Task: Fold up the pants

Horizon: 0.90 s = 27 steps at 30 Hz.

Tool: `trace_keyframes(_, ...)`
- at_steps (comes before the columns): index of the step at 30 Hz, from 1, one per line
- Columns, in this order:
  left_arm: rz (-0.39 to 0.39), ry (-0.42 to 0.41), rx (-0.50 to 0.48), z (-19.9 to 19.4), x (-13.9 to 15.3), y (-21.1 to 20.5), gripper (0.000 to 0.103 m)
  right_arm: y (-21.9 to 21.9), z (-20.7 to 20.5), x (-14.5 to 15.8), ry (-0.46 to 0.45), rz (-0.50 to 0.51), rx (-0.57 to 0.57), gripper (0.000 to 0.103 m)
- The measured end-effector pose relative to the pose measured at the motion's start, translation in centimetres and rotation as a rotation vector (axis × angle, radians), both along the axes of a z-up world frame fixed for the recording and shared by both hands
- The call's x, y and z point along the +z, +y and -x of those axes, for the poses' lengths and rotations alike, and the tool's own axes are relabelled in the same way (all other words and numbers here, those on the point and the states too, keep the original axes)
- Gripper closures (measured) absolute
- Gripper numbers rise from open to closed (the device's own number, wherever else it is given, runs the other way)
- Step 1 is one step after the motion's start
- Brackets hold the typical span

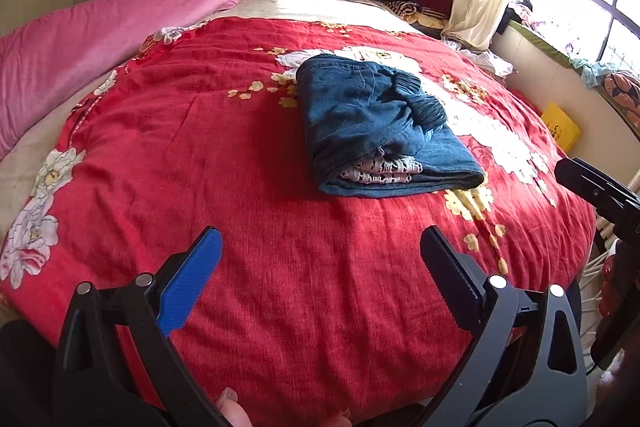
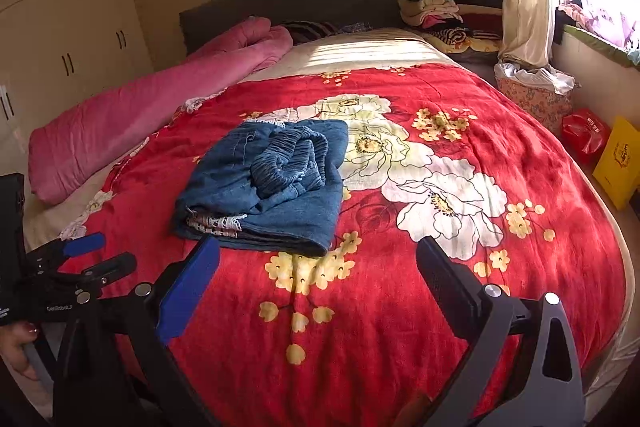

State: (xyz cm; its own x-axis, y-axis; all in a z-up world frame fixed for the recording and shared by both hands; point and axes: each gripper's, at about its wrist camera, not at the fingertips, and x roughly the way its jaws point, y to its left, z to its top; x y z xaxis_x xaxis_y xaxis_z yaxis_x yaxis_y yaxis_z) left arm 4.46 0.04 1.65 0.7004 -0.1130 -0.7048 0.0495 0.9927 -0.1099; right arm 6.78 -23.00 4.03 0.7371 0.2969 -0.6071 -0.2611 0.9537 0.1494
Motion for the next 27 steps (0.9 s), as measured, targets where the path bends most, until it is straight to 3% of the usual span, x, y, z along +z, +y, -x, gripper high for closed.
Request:
trace_keyframes(17, 0.02, 0.052, 0.001, 1.3, -3.6, 0.0, 0.01, -0.1, 2.0, -4.0, 0.052, 0.033, -0.022, 0.005)
trace_keyframes(27, 0.016, 0.052, 0.001, 1.1, -4.0, -0.3, 0.01, -0.7, 2.2, -5.1, 0.059, 0.039, -0.052, 0.005)
